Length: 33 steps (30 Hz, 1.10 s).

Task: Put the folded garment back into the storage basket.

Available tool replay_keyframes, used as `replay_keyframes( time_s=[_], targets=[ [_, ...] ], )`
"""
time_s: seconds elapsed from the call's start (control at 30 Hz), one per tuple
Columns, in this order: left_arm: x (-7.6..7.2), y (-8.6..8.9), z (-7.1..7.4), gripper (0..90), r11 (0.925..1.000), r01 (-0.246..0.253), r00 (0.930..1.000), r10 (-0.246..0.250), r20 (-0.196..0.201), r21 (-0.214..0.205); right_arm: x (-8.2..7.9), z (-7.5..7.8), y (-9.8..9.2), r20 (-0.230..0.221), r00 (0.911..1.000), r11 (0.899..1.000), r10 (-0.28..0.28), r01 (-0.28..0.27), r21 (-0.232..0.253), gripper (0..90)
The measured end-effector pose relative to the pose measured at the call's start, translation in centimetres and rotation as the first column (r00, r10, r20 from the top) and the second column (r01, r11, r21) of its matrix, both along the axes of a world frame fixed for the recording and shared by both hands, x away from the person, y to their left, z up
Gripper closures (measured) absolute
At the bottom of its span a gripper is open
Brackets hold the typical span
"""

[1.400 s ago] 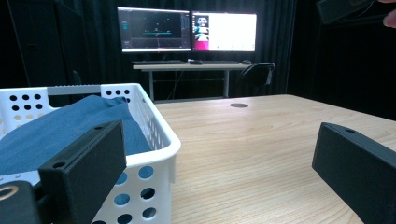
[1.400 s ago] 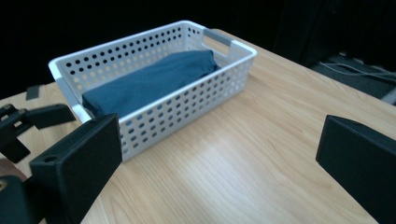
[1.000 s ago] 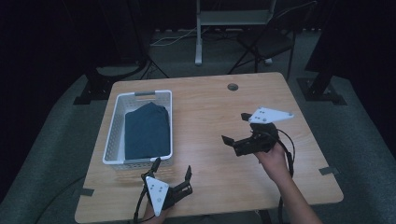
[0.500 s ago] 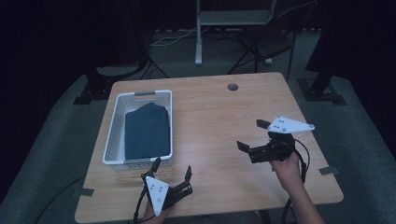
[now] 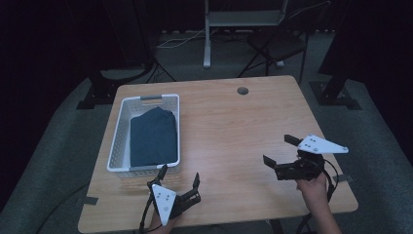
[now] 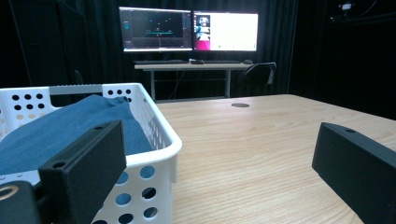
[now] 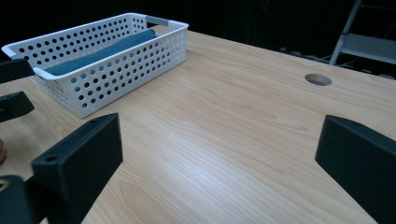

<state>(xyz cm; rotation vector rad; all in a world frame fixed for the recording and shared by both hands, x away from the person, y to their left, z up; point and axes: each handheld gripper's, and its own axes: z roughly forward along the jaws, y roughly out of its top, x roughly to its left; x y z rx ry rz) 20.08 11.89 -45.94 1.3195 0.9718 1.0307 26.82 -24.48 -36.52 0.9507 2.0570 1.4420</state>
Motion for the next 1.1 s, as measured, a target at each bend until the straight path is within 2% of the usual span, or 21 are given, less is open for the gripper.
replay_keyframes(
  time_s=[0.2,0.27,0.43,0.67,0.93,1.0,1.1],
  targets=[
    [0.0,0.0,0.0,4.3,1.0000,-0.002,1.0000,0.002,-0.001,0.000,-0.7,-1.3,-1.3,0.018,0.9995,0.999,-0.025,0.024,0.025,0.9],
    [0.0,0.0,0.0,4.2,1.0000,-0.003,1.0000,0.003,-0.001,0.001,-0.7,-1.9,-1.5,0.011,0.9990,0.999,-0.043,0.043,0.012,0.8],
    [0.0,0.0,0.0,4.3,1.0000,-0.004,1.0000,0.004,-0.001,0.000,-0.5,-3.6,-1.5,-0.038,0.9983,0.999,-0.043,0.042,-0.024,0.8],
    [0.0,0.0,0.0,4.2,1.0000,-0.004,1.0000,0.004,-0.001,0.001,-0.7,-6.1,-2.0,-0.092,0.9943,0.998,-0.053,0.051,-0.033,0.8],
    [0.0,0.0,0.0,4.3,1.0000,-0.004,1.0000,0.004,-0.002,0.002,-1.1,-8.0,-2.8,-0.113,0.9905,0.997,-0.079,0.080,0.009,0.8],
    [0.0,0.0,0.0,4.3,1.0000,-0.004,1.0000,0.004,-0.002,0.001,-1.1,-8.4,-2.8,-0.129,0.9881,0.996,-0.084,0.085,0.002,0.8],
    [0.0,0.0,0.0,4.2,1.0000,-0.003,1.0000,0.003,0.001,0.000,-1.0,-8.5,-2.5,-0.124,0.9880,0.996,-0.092,0.091,-0.015,0.8]
  ],
)
